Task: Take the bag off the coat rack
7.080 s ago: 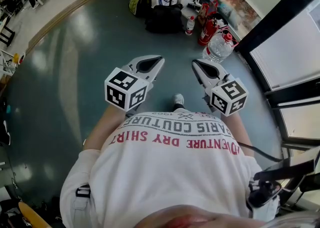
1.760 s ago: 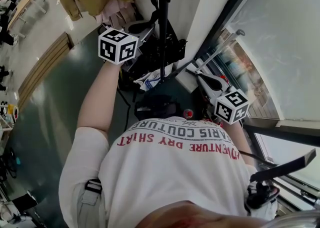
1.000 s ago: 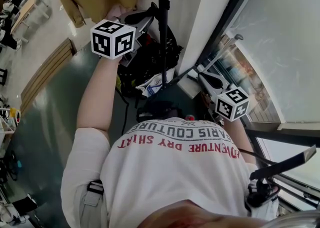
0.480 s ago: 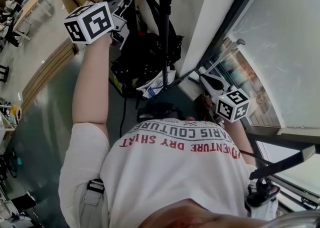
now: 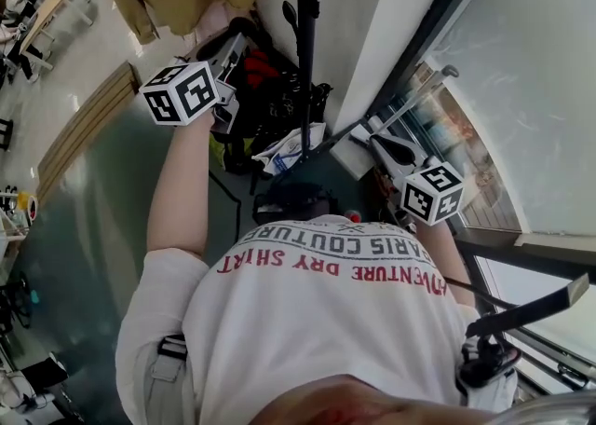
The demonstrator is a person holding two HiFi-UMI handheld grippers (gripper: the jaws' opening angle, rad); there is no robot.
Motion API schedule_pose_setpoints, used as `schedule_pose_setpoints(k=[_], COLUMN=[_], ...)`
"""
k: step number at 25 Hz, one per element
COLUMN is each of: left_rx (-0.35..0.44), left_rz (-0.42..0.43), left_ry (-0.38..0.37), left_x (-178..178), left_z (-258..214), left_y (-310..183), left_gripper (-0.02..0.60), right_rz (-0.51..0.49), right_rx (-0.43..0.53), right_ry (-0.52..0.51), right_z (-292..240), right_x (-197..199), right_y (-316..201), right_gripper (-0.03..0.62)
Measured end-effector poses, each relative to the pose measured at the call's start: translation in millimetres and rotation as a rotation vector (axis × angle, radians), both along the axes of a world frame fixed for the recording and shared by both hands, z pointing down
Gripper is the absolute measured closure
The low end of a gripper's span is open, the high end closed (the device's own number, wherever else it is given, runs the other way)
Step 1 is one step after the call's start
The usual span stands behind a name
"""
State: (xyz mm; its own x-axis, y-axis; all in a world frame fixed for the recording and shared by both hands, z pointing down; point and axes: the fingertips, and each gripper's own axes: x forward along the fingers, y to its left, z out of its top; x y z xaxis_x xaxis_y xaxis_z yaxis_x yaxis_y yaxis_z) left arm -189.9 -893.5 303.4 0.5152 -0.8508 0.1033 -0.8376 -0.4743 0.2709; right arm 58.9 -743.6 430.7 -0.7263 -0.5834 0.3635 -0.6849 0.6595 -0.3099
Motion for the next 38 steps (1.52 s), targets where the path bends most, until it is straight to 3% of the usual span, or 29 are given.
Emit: schedule_pose_setpoints(k=[5,11,19,25,33,38], left_rx=[-0.068,-0.09,-0.007,0.048,0.038,0.028], left_rz=[-0.028,-0.033,0.036,0.082,0.144,0.137], left_ry=[-0.014,-0.03,-0.033,0.058,0.043,0.05], left_x=[-17,-36,-49,-58,-35,1], left_z=[50,67,24,-11,-31,-12], left_y=[29,77,170,257,370,469], left_gripper=[0.575,0.575,0.575,0.575,0.575,0.575], right_rz=[-0.009,-0.024,-0.029,-0.043,-0.065,-0.065], right_rx=[-0.005,-0.011,0.013,0.046,0.119,0.153], right_ry=[0.003,0.007,0.007,0.039,0.019,0.014], right_z=[1,2,-5,-20,-68,-67], right_x=[-11,-32,-66,-89,-96,-67], right_y=[12,36,90,154,238,332], right_gripper=[0.592,0.592,0.592,0.592,0.592,0.592])
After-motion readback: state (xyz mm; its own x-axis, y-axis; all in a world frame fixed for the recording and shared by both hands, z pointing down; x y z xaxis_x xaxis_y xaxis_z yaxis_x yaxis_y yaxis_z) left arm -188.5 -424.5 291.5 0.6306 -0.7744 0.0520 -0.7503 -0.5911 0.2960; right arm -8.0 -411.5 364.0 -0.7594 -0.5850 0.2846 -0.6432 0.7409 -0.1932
